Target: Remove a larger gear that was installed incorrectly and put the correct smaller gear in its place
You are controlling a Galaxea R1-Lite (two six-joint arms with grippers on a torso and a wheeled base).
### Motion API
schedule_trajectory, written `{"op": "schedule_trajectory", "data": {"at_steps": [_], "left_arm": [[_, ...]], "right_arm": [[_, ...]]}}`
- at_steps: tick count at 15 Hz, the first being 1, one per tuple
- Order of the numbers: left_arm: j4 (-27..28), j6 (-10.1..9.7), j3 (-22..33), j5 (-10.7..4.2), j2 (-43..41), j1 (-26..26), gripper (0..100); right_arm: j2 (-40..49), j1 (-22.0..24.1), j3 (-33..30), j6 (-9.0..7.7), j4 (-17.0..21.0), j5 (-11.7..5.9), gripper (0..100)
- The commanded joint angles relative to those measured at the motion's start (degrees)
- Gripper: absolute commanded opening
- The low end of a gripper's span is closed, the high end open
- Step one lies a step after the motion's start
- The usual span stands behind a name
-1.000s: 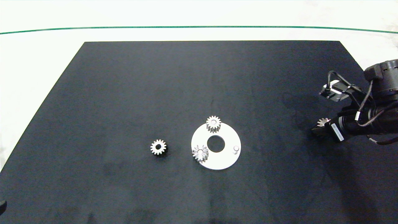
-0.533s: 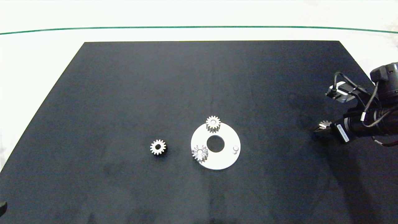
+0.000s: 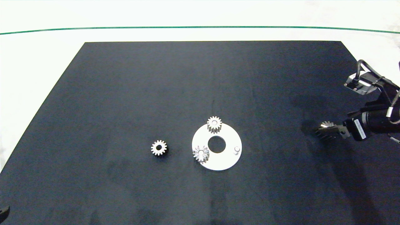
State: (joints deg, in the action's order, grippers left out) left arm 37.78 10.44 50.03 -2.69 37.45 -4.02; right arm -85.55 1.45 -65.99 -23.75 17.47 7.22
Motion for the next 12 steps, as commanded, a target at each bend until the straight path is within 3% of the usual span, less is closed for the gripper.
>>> {"op": "schedule_trajectory", "data": {"at_steps": [1,6,9,12], "left_arm": [[-0.69,1.52,-0.11,0.15,3.51,-1.25,100],[-5.17,1.61,-1.16,0.06,10.45,-7.14,100],[-11.15,1.96,-3.18,-0.21,14.93,-10.57,100],[-16.6,3.01,-5.38,-2.67,18.36,-14.26,100]], "right_arm": [[8.74,-0.22,-0.11,-0.16,4.5,2.19,100],[15.68,-0.66,-0.02,-0.16,7.76,3.15,100],[17.09,-0.66,0.07,-0.16,8.72,3.51,100],[17.79,-0.57,0.51,-0.16,8.72,3.68,100]]}}
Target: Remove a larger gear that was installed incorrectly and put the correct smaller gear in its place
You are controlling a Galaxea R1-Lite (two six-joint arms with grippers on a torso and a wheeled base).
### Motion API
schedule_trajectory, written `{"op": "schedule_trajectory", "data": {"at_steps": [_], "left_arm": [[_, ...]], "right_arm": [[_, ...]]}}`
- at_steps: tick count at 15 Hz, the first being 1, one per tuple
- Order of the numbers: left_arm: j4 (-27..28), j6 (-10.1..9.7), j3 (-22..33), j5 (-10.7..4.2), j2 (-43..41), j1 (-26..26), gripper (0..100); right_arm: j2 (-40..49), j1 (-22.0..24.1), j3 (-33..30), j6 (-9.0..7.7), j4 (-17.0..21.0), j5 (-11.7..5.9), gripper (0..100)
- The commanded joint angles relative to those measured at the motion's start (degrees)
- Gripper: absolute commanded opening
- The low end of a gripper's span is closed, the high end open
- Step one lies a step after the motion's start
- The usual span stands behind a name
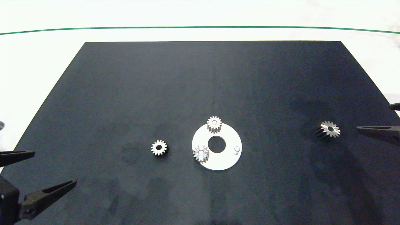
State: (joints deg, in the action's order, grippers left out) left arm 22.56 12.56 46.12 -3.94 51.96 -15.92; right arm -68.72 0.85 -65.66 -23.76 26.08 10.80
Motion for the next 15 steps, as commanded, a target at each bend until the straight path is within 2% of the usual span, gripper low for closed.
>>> {"op": "schedule_trajectory", "data": {"at_steps": [1,3,5,8,13,15], "left_arm": [[-2.09,1.59,-1.82,-2.3,5.08,-3.15,100],[-4.55,1.59,-1.73,-3.62,7.46,-4.82,100],[-9.29,1.59,-1.73,-5.91,10.71,-5.7,100],[-11.14,1.77,-1.56,-6.35,13.35,-6.32,100],[-12.63,0.98,-1.47,-6.52,16.69,-11.85,100],[-16.68,1.07,-1.56,-6.7,20.38,-14.84,100]], "right_arm": [[1.13,0.03,0.27,-0.15,0.12,0.19,100],[1.13,0.03,0.71,-0.15,0.12,0.19,100],[1.22,0.03,1.15,-0.15,0.12,0.27,100],[1.57,0.2,1.23,-0.15,0.12,0.8,100],[1.57,0.03,1.76,-0.15,0.12,0.89,100],[1.66,0.11,2.03,-0.15,0.12,1.33,100]]}}
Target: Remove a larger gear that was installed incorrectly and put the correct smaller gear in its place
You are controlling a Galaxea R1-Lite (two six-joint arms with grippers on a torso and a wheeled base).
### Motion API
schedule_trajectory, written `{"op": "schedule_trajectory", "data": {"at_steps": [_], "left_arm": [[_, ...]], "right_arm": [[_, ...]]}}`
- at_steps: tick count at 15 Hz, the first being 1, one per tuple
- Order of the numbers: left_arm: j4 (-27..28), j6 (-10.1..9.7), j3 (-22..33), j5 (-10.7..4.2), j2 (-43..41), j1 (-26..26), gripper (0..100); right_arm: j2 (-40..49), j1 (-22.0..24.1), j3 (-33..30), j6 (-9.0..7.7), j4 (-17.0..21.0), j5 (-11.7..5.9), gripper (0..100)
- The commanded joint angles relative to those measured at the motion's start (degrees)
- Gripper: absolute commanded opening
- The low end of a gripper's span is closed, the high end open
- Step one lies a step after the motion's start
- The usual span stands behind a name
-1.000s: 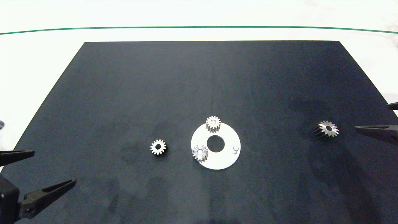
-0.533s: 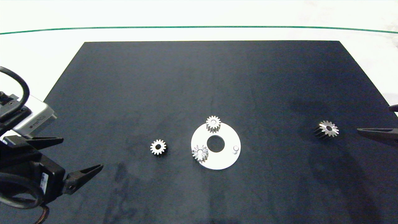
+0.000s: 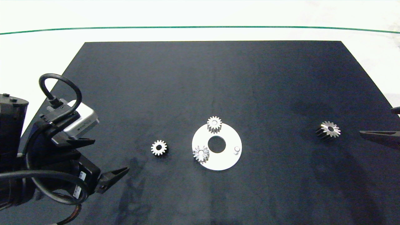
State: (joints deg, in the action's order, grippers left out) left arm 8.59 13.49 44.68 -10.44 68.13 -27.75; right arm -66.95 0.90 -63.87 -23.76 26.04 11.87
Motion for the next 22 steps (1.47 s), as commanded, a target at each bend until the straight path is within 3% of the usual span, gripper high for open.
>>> {"op": "schedule_trajectory", "data": {"at_steps": [1,3,8,17,19,22], "left_arm": [[-4.29,0.13,-0.12,-0.64,5.78,-3.98,100],[-7.63,0.13,-0.21,-1.96,9.03,-6.18,100],[-9.3,0.3,0.23,-2.22,12.81,-7.76,100],[-18.7,0.13,-0.03,-2.4,20.02,-9.87,100],[-19.76,0.22,0.32,-3.98,21.43,-9.87,100],[-20.46,0.3,0.94,-4.15,22.48,-9.78,100]], "right_arm": [[-0.11,0.24,0.23,-0.15,0.06,0.26,100],[-0.2,0.24,0.5,-0.15,0.06,0.34,100],[-0.37,0.33,0.67,-0.06,0.06,0.87,100],[-0.29,0.59,1.02,-0.06,0.06,0.96,100],[-0.29,0.68,1.02,-0.06,0.06,0.96,100],[-0.37,1.56,1.02,-0.06,-0.02,1.93,100]]}}
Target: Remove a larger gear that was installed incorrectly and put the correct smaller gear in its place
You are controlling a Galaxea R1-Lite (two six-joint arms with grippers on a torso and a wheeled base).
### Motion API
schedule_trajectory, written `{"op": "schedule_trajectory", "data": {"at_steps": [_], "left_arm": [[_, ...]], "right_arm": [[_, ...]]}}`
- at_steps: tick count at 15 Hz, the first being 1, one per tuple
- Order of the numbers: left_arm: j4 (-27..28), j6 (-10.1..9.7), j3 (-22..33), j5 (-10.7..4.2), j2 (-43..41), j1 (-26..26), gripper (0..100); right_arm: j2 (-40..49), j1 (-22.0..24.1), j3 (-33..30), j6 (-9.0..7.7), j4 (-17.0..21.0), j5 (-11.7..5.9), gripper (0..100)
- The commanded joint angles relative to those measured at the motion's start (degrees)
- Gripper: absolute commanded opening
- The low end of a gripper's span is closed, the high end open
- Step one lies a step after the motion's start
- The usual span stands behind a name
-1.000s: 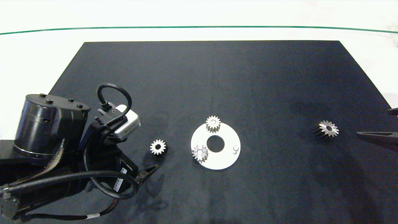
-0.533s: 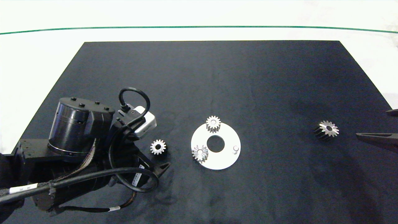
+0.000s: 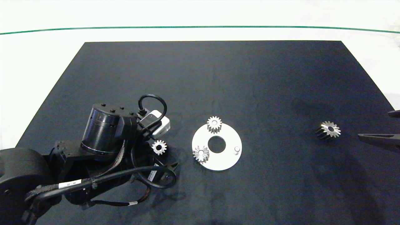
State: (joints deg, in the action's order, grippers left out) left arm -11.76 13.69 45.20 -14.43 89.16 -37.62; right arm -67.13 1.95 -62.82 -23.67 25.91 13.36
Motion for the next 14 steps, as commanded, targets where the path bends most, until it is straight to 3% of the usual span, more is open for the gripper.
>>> {"op": "schedule_trajectory", "data": {"at_steps": [1,14], "left_arm": [[-0.1,0.11,0.59,-0.24,1.8,0.09,100],[0.16,-0.24,1.91,-0.42,3.65,0.62,100]], "right_arm": [[-0.19,0.69,-0.02,-0.14,0.11,0.61,100],[-0.01,1.39,0.06,-0.14,0.11,1.05,100]]}}
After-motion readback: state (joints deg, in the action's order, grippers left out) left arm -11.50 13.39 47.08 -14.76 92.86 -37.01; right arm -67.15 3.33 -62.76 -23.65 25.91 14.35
